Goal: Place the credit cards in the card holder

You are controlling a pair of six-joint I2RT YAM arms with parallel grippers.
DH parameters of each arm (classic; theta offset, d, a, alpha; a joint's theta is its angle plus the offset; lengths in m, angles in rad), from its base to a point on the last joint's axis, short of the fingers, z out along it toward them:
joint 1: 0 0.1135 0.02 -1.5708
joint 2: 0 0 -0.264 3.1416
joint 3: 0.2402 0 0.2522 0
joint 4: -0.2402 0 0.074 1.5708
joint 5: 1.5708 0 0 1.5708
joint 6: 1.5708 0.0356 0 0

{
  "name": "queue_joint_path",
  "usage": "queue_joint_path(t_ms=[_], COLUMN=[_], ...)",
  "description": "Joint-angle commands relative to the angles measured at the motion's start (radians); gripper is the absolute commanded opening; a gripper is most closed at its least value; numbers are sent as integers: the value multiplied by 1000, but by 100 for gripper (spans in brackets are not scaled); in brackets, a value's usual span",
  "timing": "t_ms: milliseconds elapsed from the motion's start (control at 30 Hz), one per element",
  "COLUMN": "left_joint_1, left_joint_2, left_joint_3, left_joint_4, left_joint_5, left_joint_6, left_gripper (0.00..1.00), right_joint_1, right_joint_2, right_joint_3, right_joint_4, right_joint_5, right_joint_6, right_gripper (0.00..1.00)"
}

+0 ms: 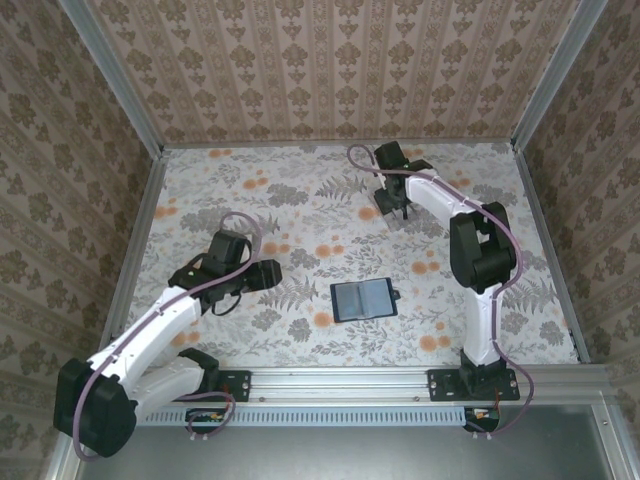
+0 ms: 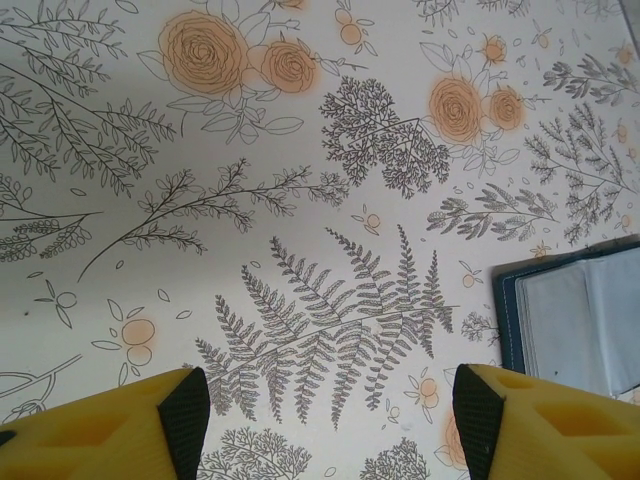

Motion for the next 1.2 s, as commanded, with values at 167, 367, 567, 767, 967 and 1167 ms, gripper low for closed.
queue_joint_path(t_ms=[167,367,567,767,967,1167], left_joint_1=[17,21,22,23,23,24], left_joint_2=[-32,-3,-5,-7,-3,7], left_joint_3=[-24,-13,-8,-36,-21,-23], left_joint_4=[-30,-26,-37,-3,-22,-9], left_joint_5=[-16,13,14,45,44,75], left_joint_6=[31,37,39,13,25,32], left_gripper=[68,68,67,67,67,62], right_joint_1=[14,15,17,16,17,18], right_joint_2=[-67,-94,-107,-101,-115,-150], right_joint_3=[-42,-74,-94,-96,-102,-112], right_joint_4=[46,81,118,116,111,76], right_joint_5=[153,181,197,206,176,160], right_joint_6=[-46,-51,-52,-56,-45,-1], right_gripper=[57,53,44,31,9,0])
